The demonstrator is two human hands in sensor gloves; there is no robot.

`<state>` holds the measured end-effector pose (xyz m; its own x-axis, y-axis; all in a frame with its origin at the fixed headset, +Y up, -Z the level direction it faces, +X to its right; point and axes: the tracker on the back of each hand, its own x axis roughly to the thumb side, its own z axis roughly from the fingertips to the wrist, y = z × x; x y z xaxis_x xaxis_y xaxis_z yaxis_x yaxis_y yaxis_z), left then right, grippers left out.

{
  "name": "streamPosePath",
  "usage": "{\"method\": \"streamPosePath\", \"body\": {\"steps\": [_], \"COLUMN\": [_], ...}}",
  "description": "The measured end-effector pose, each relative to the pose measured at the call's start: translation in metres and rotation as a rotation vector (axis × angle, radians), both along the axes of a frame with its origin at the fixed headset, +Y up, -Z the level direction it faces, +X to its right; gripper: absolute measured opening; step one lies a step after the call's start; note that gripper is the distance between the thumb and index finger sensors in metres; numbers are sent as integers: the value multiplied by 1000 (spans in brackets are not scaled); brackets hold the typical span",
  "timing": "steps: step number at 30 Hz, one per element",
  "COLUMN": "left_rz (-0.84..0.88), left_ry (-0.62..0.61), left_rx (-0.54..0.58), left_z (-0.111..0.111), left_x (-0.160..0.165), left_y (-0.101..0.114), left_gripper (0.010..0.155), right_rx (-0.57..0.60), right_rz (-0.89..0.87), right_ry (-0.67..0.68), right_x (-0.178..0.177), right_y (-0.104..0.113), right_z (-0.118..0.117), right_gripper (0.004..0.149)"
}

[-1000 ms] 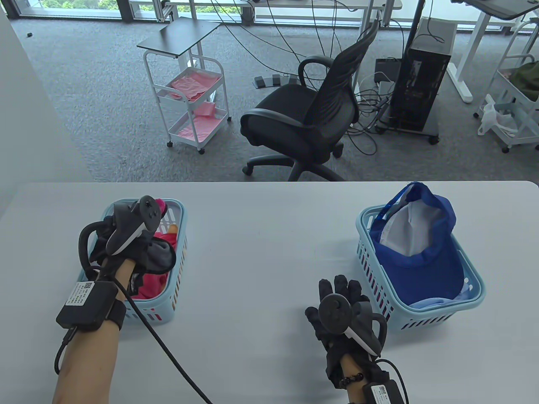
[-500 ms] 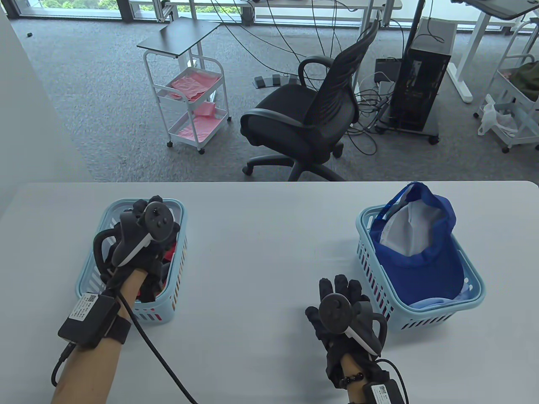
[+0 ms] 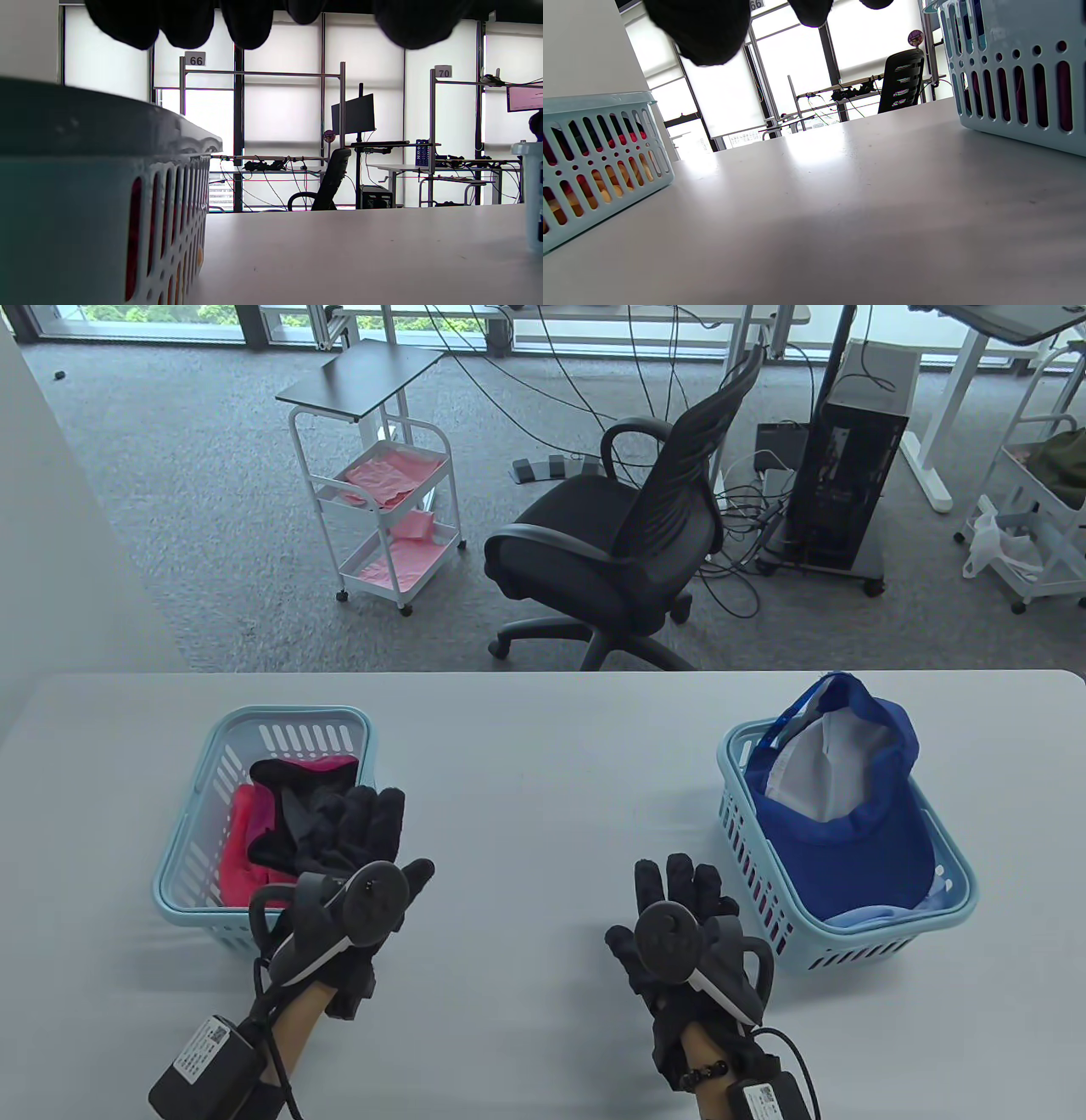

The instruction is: Sort apparel and towels into hand baskets

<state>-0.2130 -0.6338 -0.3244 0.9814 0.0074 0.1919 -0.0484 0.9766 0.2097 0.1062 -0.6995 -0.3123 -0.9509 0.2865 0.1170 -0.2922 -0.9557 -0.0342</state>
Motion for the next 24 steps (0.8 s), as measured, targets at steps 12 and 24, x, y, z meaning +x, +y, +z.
{"method": "streamPosePath", "body": {"steps": [12,24], "left_rz": [-104,-131], "left_ry": [-74,-115], "left_rx": [57,98], "left_z": [24,38], "left_x": [8,20], "left_y": [-32,-30], "left_gripper": [80,80], "right_rx": [54,63], "right_rz": [-4,-16], "right_ry": [4,8], "right_x": [0,0], "right_y": [5,3], "right_z": [4,5], "right_gripper": [79,79]}}
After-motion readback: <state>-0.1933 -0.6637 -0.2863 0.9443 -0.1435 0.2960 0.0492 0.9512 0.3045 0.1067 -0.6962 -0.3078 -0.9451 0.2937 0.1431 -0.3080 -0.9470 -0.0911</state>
